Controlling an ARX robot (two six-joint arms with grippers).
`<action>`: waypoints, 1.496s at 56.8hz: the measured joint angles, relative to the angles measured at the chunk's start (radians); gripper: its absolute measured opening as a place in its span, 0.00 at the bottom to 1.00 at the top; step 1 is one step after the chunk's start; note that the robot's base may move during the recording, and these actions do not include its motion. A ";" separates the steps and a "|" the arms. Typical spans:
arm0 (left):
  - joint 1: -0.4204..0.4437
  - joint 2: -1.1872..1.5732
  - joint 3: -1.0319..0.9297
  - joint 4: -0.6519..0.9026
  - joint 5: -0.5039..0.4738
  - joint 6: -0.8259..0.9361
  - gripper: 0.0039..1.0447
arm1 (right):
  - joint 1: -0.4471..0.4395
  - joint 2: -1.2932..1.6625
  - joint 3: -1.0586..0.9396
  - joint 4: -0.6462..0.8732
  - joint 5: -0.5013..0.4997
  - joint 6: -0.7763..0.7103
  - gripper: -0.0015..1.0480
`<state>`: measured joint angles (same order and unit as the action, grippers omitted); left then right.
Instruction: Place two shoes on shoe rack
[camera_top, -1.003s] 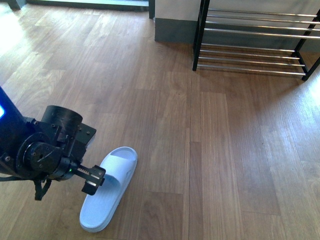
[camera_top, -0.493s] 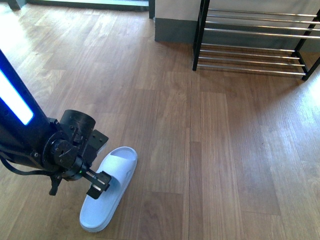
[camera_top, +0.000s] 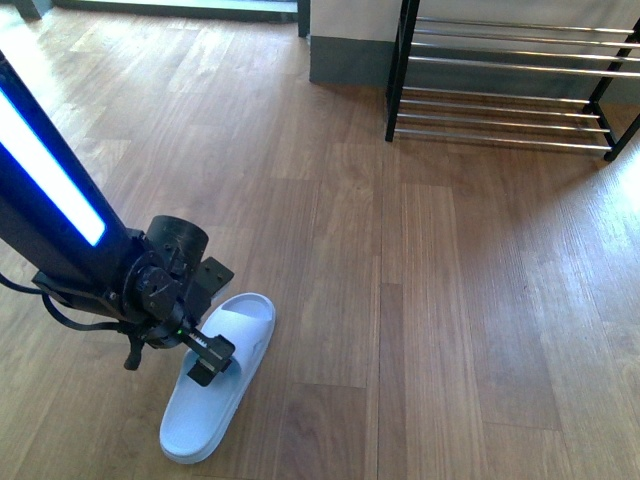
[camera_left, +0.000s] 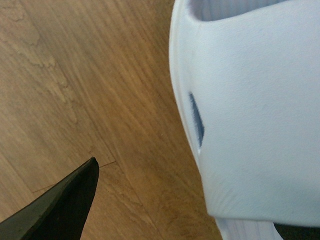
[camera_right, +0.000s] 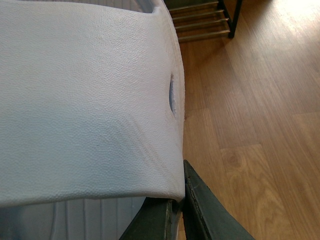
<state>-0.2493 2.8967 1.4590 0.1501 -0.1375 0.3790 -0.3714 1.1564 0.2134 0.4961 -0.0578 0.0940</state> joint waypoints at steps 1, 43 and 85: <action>-0.001 0.003 0.003 0.000 0.001 0.000 0.91 | 0.000 0.000 0.000 0.000 0.000 0.000 0.01; -0.042 0.054 0.044 -0.014 0.025 -0.011 0.17 | 0.000 0.000 0.000 0.000 0.000 0.000 0.01; -0.044 -0.270 -0.282 0.191 0.114 -0.060 0.02 | 0.000 0.000 0.000 0.000 0.000 0.000 0.01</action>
<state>-0.2935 2.6266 1.1774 0.3412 -0.0238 0.3191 -0.3714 1.1564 0.2134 0.4961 -0.0578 0.0940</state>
